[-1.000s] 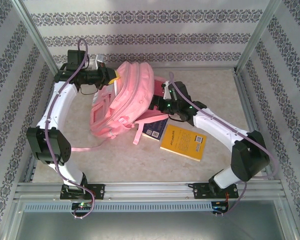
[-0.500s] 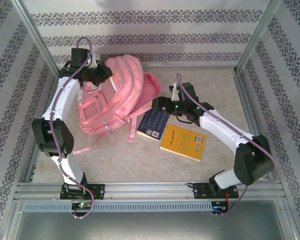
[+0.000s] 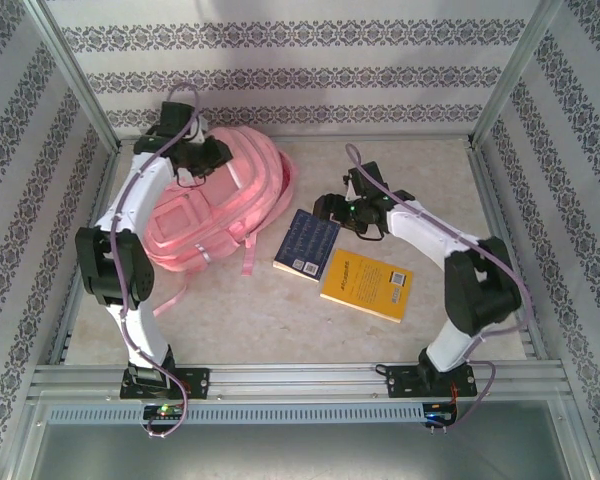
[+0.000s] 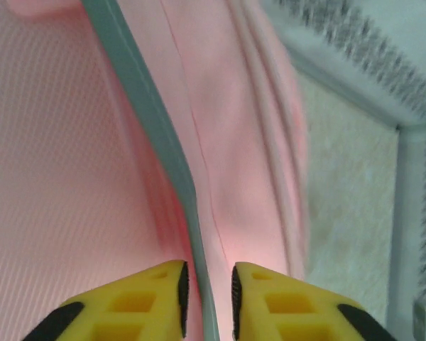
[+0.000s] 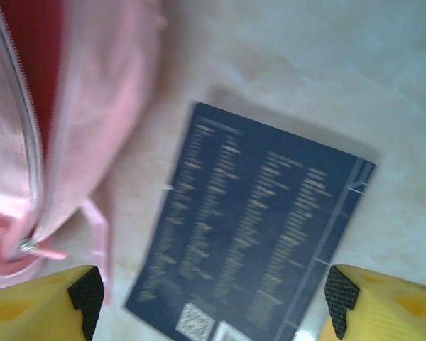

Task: Pack the student bag
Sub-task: Close the student bag at the top-left of the table.

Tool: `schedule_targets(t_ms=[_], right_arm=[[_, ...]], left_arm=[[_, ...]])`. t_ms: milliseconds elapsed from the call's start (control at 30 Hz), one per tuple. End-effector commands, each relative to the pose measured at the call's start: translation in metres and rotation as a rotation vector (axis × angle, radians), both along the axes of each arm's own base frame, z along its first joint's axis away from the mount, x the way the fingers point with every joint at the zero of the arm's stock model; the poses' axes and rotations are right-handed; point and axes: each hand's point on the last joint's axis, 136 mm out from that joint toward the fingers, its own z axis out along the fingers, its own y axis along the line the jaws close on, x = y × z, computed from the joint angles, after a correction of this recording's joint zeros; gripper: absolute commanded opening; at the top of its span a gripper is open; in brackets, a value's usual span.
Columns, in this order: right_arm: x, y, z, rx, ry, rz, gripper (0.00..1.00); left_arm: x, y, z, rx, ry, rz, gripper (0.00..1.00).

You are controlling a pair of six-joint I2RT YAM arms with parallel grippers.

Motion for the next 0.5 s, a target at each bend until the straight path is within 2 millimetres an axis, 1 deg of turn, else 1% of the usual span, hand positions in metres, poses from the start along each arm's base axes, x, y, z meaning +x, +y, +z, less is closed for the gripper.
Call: schedule_targets(t_ms=[0,133,200,267,333,467], right_arm=[[-0.001,0.001,-0.025,-0.005,0.116,-0.007,0.81],[0.000,0.004,-0.048,-0.008,0.175,-0.002,0.79],[0.000,0.004,-0.056,-0.009,0.190,-0.003,0.78],[-0.001,0.003,-0.062,-0.012,0.205,-0.005,0.78],[0.000,0.002,-0.066,-0.010,0.211,-0.012,0.77],[0.002,0.000,-0.072,0.009,0.229,-0.021,0.76]], left_arm=[[-0.021,-0.045,-0.019,0.031,0.045,-0.130,0.33],[-0.043,-0.068,-0.030,0.150,0.056,-0.190,0.42],[-0.052,-0.083,-0.038,0.134,0.067,-0.218,0.45],[-0.060,-0.098,-0.052,0.111,0.093,-0.242,0.47],[-0.067,-0.113,-0.072,0.090,0.136,-0.265,0.47],[-0.080,-0.134,-0.112,0.048,0.210,-0.287,0.45]])
